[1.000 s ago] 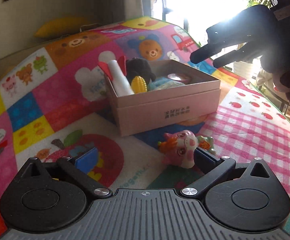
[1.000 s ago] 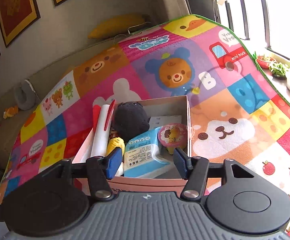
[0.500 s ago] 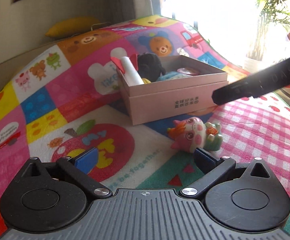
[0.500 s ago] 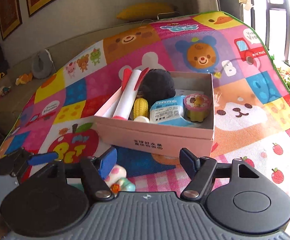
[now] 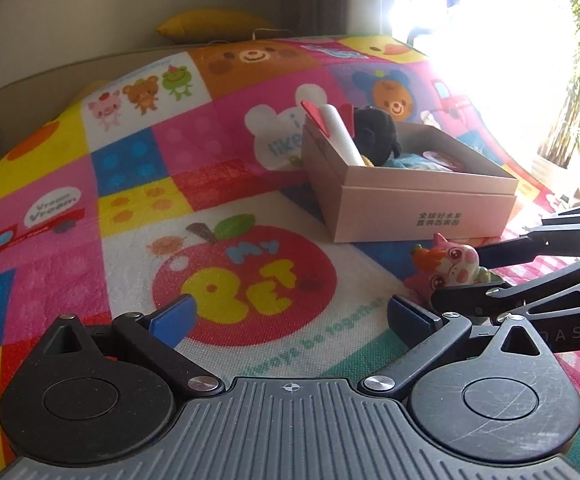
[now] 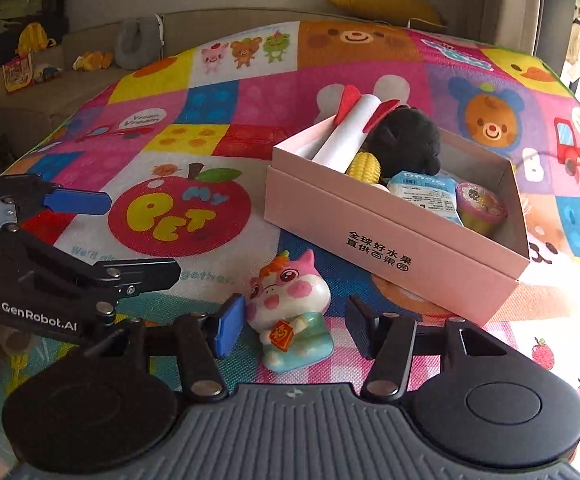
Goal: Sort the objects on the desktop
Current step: 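Lower the bottle into the pink box and open the left tool, then move the right tool to the pink pig figurine on the mat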
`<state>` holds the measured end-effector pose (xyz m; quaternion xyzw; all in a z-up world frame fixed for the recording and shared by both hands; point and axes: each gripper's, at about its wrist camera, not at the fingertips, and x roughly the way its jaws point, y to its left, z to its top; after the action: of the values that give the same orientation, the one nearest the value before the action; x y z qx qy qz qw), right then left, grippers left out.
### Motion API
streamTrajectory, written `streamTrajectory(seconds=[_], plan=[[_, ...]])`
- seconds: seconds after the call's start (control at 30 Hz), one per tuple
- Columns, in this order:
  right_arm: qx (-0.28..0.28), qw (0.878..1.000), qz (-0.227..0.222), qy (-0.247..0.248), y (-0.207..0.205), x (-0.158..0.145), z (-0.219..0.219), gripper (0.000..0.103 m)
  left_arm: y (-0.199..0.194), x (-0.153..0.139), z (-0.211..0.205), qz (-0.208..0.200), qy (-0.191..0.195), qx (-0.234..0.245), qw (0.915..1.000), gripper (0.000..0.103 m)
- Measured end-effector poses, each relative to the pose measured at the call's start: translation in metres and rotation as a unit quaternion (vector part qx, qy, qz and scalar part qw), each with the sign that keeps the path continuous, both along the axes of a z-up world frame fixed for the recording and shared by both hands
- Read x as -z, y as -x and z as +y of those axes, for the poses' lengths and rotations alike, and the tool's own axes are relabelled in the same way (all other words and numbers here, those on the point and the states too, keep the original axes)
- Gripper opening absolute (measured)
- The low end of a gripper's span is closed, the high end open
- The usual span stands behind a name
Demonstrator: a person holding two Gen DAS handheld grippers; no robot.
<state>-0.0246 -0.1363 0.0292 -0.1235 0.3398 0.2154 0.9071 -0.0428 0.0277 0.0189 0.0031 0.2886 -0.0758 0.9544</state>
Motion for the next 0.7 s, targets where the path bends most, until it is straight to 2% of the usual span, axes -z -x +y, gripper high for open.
streamTrajectory(seconds=[0.03,0.07,0.23,0.33,0.53,0.7], plan=[[-0.002,1.0,0.004,-0.002,0.001,0.0,-0.001,0.047,0.0,0.0,-0.001,0.0,-0.001,0.001,1.0,0.103],[-0.005,1.0,0.006,-0.002,0.003,-0.001,-0.001,0.044,0.0,0.0,-0.002,0.0,-0.002,0.002,1.0,0.103],[0.004,1.0,0.007,0.002,0.023,-0.007,-0.01,0.043,0.003,0.001,-0.01,-0.003,-0.015,0.013,0.9998,0.103],[0.04,0.999,0.024,0.005,0.032,-0.007,-0.024,0.043,0.005,0.001,-0.016,0.002,-0.012,0.028,0.9995,0.103],[0.1,0.994,0.04,-0.036,0.056,-0.005,-0.057,0.046,0.011,0.003,-0.039,0.009,-0.029,0.059,0.9978,0.103],[0.081,0.992,0.053,-0.079,0.074,0.001,-0.065,0.046,0.013,0.006,-0.053,0.017,-0.045,0.072,0.9962,0.103]])
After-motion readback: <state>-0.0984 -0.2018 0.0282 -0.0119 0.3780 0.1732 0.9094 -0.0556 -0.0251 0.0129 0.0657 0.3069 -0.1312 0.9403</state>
